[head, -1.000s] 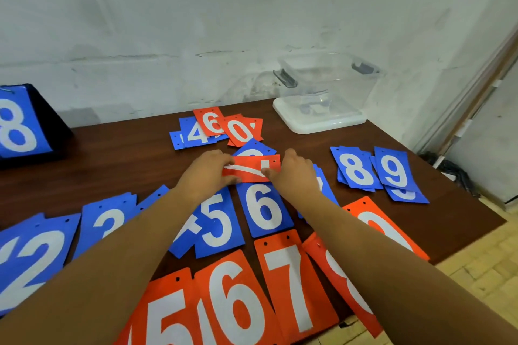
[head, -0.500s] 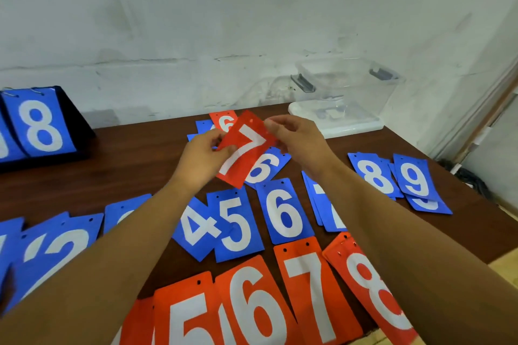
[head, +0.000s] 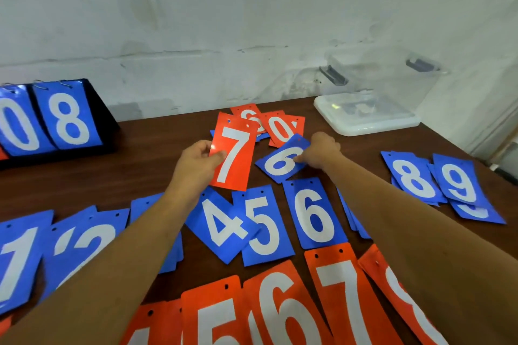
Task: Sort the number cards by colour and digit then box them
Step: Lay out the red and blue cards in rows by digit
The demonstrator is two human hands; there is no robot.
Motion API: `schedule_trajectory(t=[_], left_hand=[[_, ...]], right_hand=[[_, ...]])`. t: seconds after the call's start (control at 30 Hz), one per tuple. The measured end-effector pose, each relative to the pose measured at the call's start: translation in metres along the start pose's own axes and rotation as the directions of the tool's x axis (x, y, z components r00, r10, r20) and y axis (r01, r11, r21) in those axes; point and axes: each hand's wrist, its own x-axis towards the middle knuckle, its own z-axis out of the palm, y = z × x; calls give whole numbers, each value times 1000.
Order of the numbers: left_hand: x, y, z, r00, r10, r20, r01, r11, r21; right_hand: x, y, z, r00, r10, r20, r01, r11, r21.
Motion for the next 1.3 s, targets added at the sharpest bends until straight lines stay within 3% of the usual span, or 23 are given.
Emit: schedule_trajectory(t=[0.1, 0.2, 0.3, 0.4, 0.5, 0.6, 0.7, 0.83, 1.0, 1.13, 1.3], left_hand=[[1, -1, 4, 1000, -17, 11, 17, 1000, -4], [1, 1, 5, 1000, -31, 7, 31, 1000, -5], [-3, 2, 3, 998, -60, -26, 60, 998, -18], [-10, 6, -1, 995, -80, -58, 79, 997, -17], [-22, 7, -6, 993, -103, -56, 100, 994, -41], [-33, 7, -11, 991, -127, -49, 125, 991, -53], [-44, 8, -16, 989, -141, -46, 139, 989, -59], [-52, 7, -21, 987, -154, -49, 151, 987, -62], [-43, 8, -19, 986, -151, -69, 147, 987, -57], [-26, 4, -10, 988, -143, -60, 141, 989, -41], [1, 1, 1, 984, -170, -54, 167, 984, -61]], right_hand=[[3, 3, 5, 981, -94, -173, 132, 966, 222], [-8, 0, -7, 952, -67, -298, 240, 768, 593], [-22, -4, -30, 922, -99, -376, 343, 658, 670], [-41, -3, -51, 937, -131, -323, 339, 564, 754], [-62, 4, -54, 950, -283, -132, 294, 668, 684], [-78, 16, -44, 932, -359, 53, 306, 855, 419], [-88, 26, -27, 945, -327, 28, 319, 935, 152], [-97, 32, -2, 955, -296, -12, 293, 951, -96], [-75, 12, -5, 955, -213, -204, 228, 972, 52], [-29, -20, -9, 972, -75, -221, 115, 977, 177], [17, -38, 9, 975, 68, -210, -63, 998, 30]])
